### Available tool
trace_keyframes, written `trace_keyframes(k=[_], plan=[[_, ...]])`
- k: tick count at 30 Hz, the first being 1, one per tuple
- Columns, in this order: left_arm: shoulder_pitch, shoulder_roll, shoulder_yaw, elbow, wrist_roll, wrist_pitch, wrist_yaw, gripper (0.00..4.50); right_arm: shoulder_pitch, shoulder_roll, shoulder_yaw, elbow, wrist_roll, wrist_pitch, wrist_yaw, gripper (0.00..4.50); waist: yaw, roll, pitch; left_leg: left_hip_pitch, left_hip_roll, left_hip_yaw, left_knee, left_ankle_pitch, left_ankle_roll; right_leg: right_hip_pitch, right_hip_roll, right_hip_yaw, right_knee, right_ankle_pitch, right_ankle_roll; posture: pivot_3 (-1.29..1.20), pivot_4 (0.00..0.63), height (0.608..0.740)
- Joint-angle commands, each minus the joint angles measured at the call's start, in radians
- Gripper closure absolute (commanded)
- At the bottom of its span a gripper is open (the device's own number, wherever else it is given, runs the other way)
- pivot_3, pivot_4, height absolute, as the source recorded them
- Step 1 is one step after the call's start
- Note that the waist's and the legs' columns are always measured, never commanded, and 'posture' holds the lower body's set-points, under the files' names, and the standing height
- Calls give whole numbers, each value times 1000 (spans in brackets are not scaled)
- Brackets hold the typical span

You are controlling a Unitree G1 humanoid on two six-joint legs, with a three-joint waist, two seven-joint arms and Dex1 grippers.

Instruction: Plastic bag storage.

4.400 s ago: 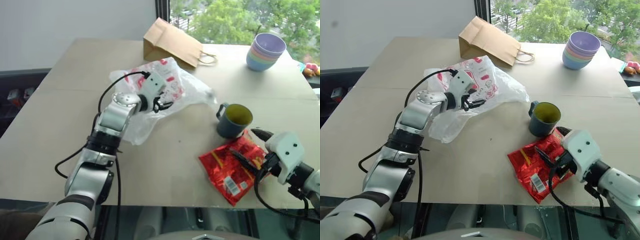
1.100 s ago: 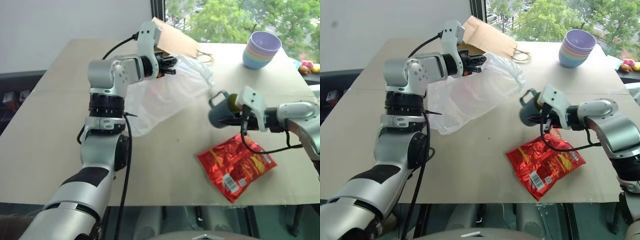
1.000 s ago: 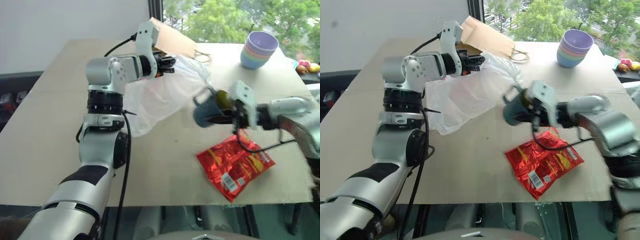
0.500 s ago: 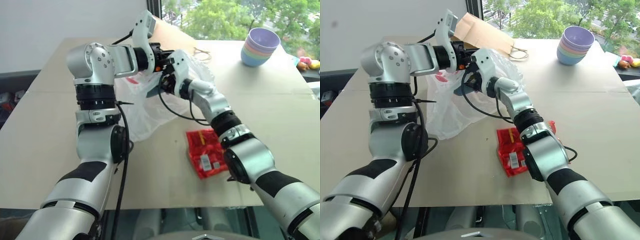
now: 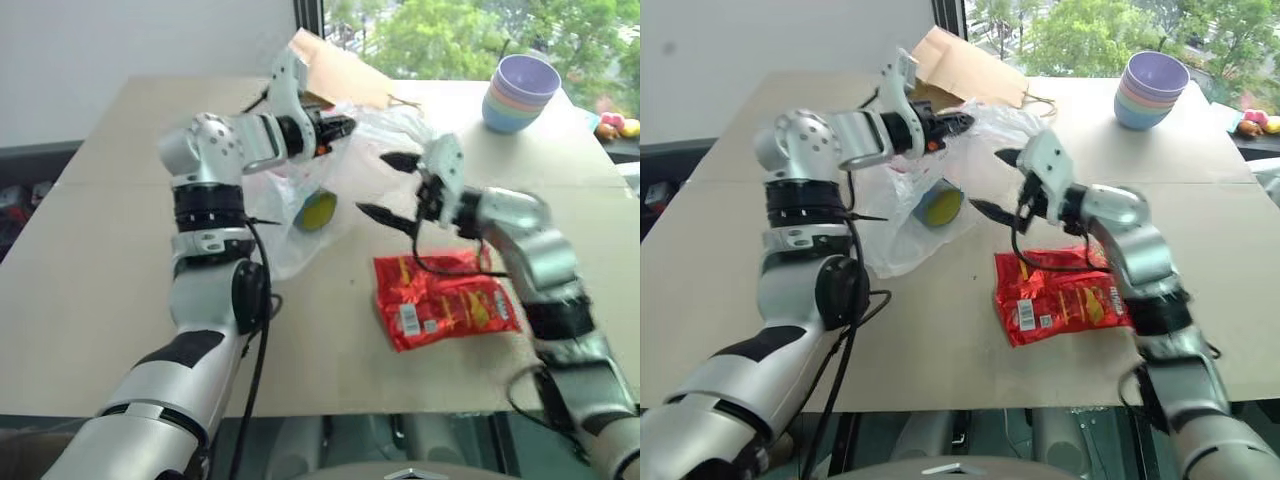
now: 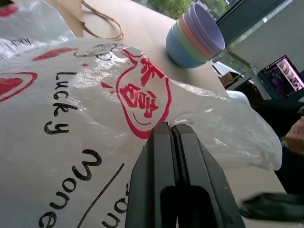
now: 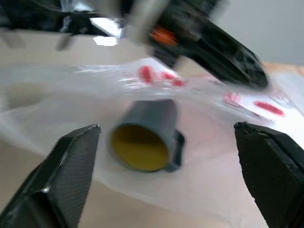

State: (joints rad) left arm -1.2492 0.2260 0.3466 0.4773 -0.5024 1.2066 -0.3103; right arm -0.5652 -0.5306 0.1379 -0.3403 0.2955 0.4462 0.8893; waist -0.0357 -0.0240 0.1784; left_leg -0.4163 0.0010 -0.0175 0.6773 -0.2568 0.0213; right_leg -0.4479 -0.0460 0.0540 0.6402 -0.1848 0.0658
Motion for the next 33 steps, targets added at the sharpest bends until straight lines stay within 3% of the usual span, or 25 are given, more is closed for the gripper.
trace_keyframes(k=[1, 5, 8, 11, 15, 19, 21, 23, 24, 25, 28, 32, 33], plan=[[6, 19, -8, -23, -13, -38, -25, 4500, 275, -215, -143, -334, -54, 68, 15, 33, 9, 0, 0, 0, 0, 1, 0, 0, 0, 1, 0, -1, 0, 0, 0, 0, 150, 740], [14, 23, -17, -26, -25, -36, -36, 4500, 624, -339, -391, -489, -143, -28, 29, 33, 16, -1, 0, 0, 0, 8, 5, 0, 0, 2, 0, 2, -1, -1, 1, 0, 150, 740], [19, 24, -23, -29, -30, -34, -39, 4500, 881, -314, -554, -545, -219, -101, 43, 33, 20, -2, 0, 4, 2, 7, 8, 0, 1, 7, 3, 1, -1, -3, 5, 0, 150, 740], [17, 24, -25, -24, -32, -37, -41, 4500, 1067, -271, -591, -536, -305, -216, 23, 33, 21, -3, 0, 9, 3, 7, 9, 0, 0, 13, 4, 2, -2, -4, 6, 0, 150, 740], [11, 19, -27, -11, -35, -50, -54, 4500, 1090, -224, -458, -381, -487, -354, -123, 33, 14, -4, 0, 17, 4, 11, 8, 0, 0, 19, 4, 3, -3, -4, 6, 0, 150, 740], [4, 18, -27, -7, -36, -51, -55, 4500, 951, -149, -329, -119, -677, -482, -374, 33, 16, -4, 0, 18, 4, 12, 8, 0, 0, 20, 4, 4, -3, -5, 5, 0, 150, 740], [4, 19, -31, -6, -33, -54, -54, 4500, 899, -118, -272, -38, -692, -517, -409, 33, 15, -5, -1, 18, 5, 12, 8, 0, 0, 19, 5, 5, -3, -5, 5, 0, 150, 740], [6, 20, -34, -10, -35, -52, -55, 4500, 848, -84, -235, 28, -710, -537, -457, 574, 15, -5, -1, 18, 5, 12, 7, 0, 0, 19, 5, 6, -3, -4, 6, 0, 150, 740], [8, 21, -35, -9, -33, -53, -56, 4500, 823, -81, -219, 50, -722, -558, -475, 624, 16, -5, -1, 18, 5, 12, 7, 0, 0, 19, 6, 6, -3, -4, 6, 0, 150, 740], [10, 22, -36, -8, -33, -52, -55, 4500, 804, -74, -213, 59, -721, -571, -487, 1180, 16, -8, -2, 18, 5, 12, 7, 0, 0, 20, 6, 6, -3, -4, 6, 0, 150, 740], [10, 25, -34, -5, -34, -49, -52, 4500, 777, -82, -195, 33, -694, -617, -477, 2296, 17, -7, -2, 18, 5, 12, 7, 0, 0, 20, 6, 8, -3, -4, 6, 0, 150, 740], [6, 26, -33, 7, -32, -55, -53, 4500, 762, -96, -161, -13, -688, -630, -442, 4296, 18, -7, -2, 18, 5, 12, 7, 0, 0, 19, 7, 8, -3, -4, 5, 0, 150, 740], [5, 26, -34, 10, -32, -57, -53, 4500, 759, -93, -152, -20, -687, -627, -437, 4450, 18, -7, -2, 18, 5, 12, 7, 0, 0, 19, 7, 8, -3, -4, 5, 0, 150, 740]])
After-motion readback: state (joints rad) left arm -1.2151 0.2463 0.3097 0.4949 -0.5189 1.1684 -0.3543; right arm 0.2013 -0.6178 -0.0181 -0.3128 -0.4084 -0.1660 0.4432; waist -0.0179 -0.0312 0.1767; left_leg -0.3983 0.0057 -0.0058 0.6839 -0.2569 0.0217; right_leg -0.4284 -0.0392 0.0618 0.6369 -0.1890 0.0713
